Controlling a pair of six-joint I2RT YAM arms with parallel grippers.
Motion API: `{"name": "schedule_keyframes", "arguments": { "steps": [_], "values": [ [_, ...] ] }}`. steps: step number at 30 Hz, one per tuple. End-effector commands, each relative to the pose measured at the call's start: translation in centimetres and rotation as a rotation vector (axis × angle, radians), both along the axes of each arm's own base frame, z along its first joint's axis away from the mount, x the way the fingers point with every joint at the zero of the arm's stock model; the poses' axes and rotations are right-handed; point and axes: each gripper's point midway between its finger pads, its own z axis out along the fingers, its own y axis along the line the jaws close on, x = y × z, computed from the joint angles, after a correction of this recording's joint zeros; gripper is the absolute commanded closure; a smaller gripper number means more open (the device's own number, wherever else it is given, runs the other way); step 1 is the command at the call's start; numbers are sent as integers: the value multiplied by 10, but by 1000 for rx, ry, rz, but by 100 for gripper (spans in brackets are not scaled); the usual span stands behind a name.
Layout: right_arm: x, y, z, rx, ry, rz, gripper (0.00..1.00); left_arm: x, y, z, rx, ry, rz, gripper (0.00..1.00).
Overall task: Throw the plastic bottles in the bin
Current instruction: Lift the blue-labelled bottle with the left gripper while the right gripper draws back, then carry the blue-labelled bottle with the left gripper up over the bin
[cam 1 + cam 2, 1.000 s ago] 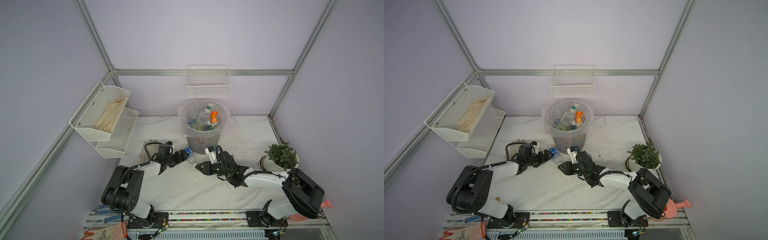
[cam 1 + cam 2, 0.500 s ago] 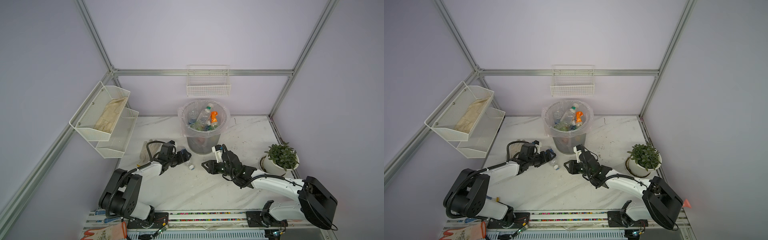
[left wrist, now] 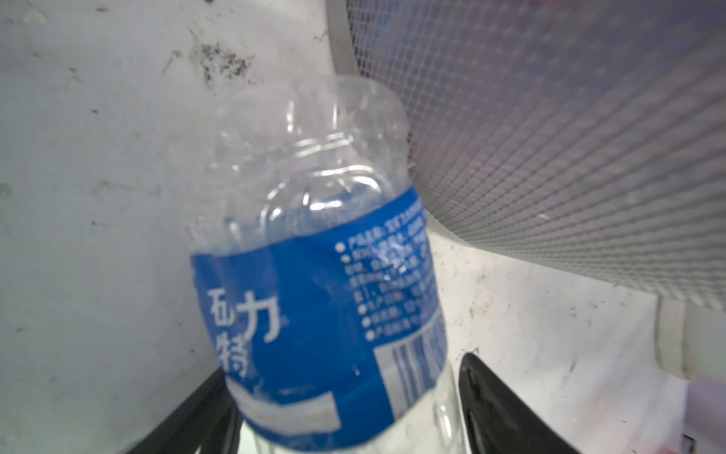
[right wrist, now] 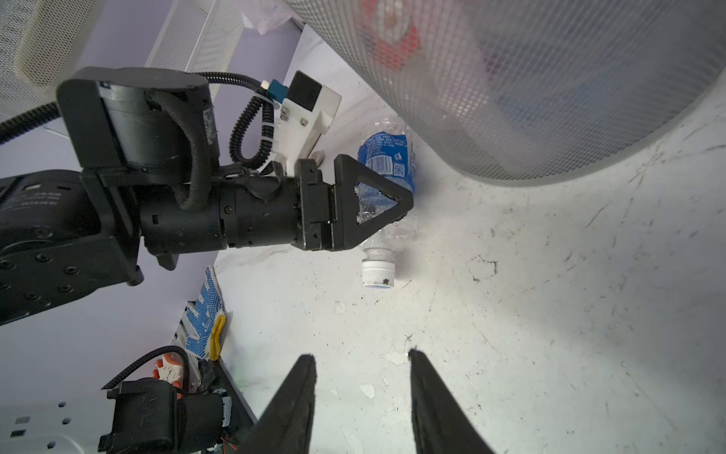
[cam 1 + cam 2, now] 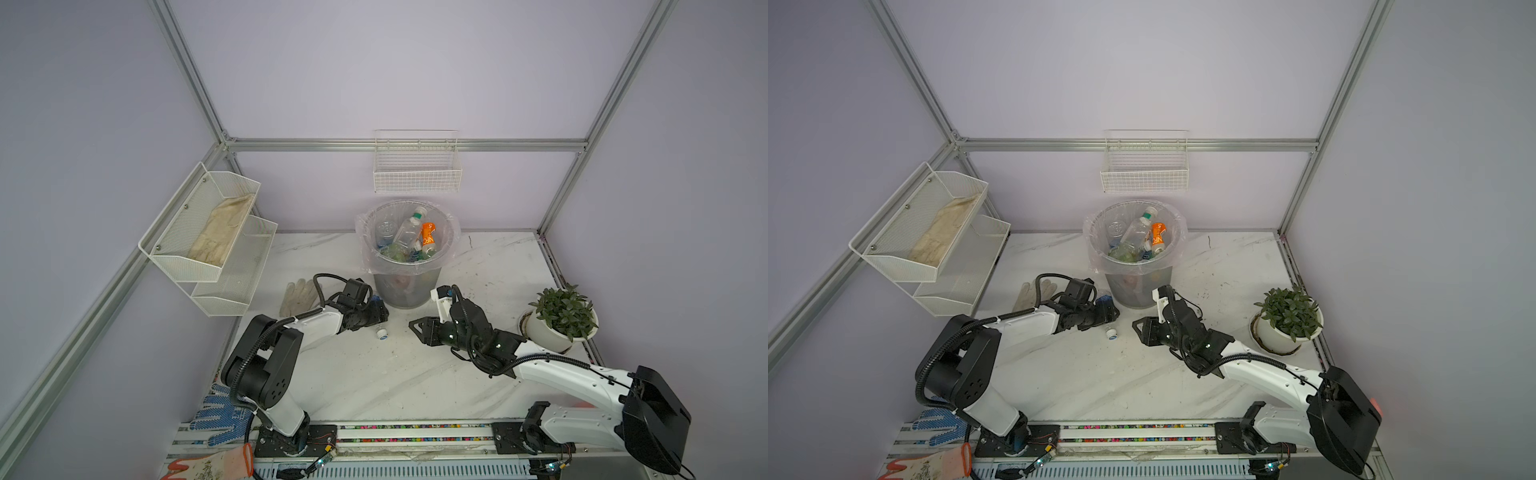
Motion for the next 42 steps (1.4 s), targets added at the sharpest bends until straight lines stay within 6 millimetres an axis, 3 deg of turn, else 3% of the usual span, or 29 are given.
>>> {"name": "schedule_keyframes", "arguments": {
  "steps": [1, 8, 15, 27, 35, 38, 42],
  "values": [
    [4, -5, 14, -7, -28, -25, 58, 15, 2, 24, 107, -63, -4, 27],
    [5, -7, 19, -10, -40, -30, 58, 2, 19, 31, 176, -81, 20, 55],
    [8, -13, 28, -16, -63, -59, 58, -13, 33, 63, 162, -162, 45, 61],
    [7, -28, 44, -21, -91, -109, 54, -38, 62, 178, 85, -448, 117, 63],
    [5, -45, 63, -37, -124, -152, 46, -61, 77, 260, 15, -642, 142, 63],
    [4, -51, 71, -44, -140, -169, 38, -70, 82, 291, 5, -707, 139, 63],
    [5, -61, 78, -68, -160, -197, 17, -82, 90, 329, -10, -800, 143, 63]
  ]
}}
